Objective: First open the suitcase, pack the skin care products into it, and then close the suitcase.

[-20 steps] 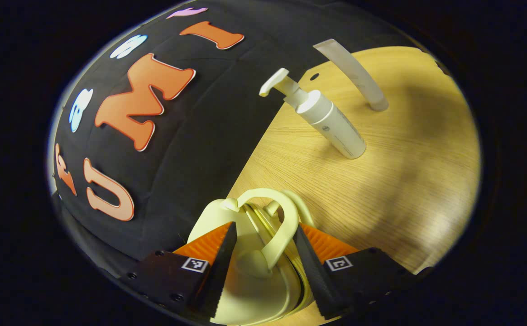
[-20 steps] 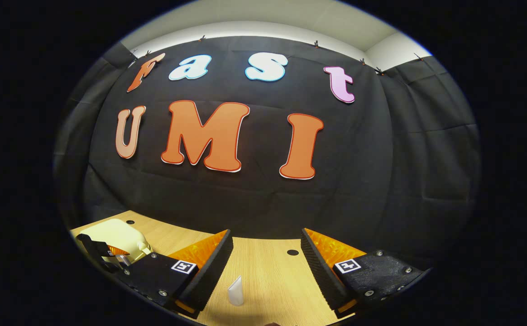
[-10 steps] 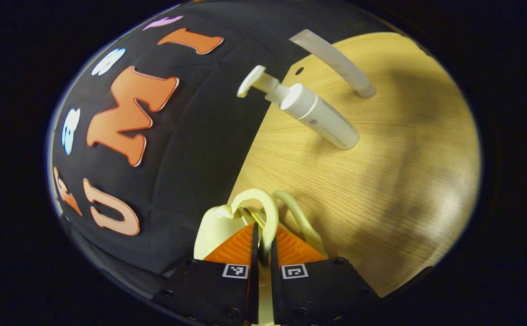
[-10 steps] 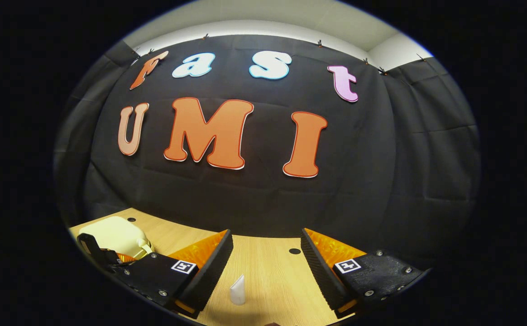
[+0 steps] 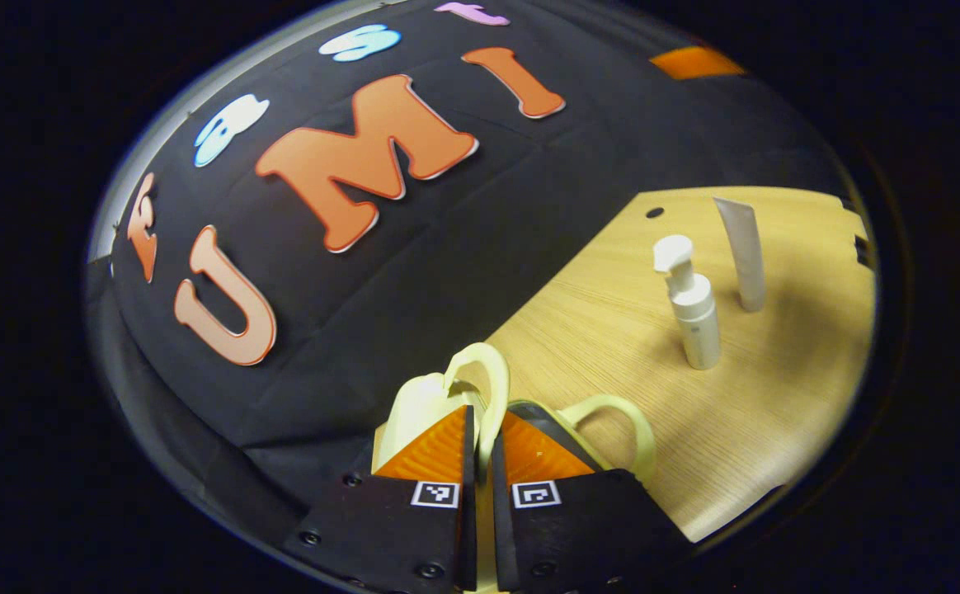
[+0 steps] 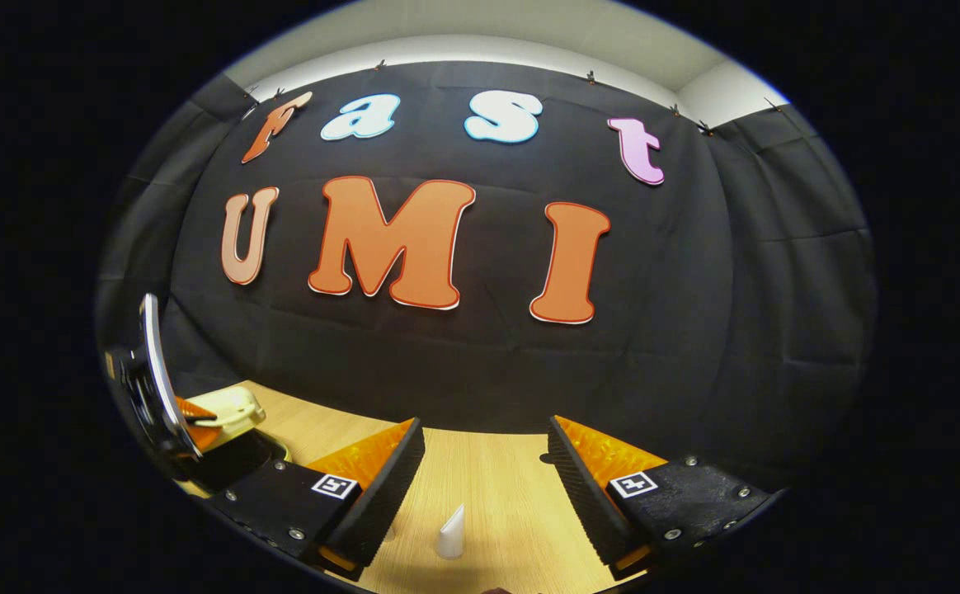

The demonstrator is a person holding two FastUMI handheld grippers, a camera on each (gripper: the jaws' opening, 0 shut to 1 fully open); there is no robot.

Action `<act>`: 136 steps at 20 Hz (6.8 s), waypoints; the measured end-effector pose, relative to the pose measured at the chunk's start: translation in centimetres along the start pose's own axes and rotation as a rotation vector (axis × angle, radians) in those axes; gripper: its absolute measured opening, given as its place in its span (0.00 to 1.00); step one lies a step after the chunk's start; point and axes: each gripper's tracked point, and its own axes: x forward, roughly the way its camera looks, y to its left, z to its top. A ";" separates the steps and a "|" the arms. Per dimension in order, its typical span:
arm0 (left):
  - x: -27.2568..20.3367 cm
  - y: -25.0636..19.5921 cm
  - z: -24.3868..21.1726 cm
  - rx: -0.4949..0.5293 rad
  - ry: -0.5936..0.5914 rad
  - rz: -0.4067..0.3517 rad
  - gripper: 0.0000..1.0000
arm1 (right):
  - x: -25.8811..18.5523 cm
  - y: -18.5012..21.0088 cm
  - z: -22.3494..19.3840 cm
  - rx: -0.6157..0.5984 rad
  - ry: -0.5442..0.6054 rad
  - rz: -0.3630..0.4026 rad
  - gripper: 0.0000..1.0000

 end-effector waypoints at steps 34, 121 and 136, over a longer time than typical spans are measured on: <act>2.4 33.1 -31.8 -0.482 0.289 0.313 0.12 | 2.3 12.9 3.2 -0.138 0.049 -0.003 0.95; 7.1 -10.7 5.4 -0.551 0.083 -0.119 0.60 | 4.2 7.1 -22.9 0.029 0.420 0.451 0.48; 2.7 4.1 0.8 -0.572 0.040 0.018 0.59 | 3.3 16.1 -8.2 0.075 0.236 0.510 0.48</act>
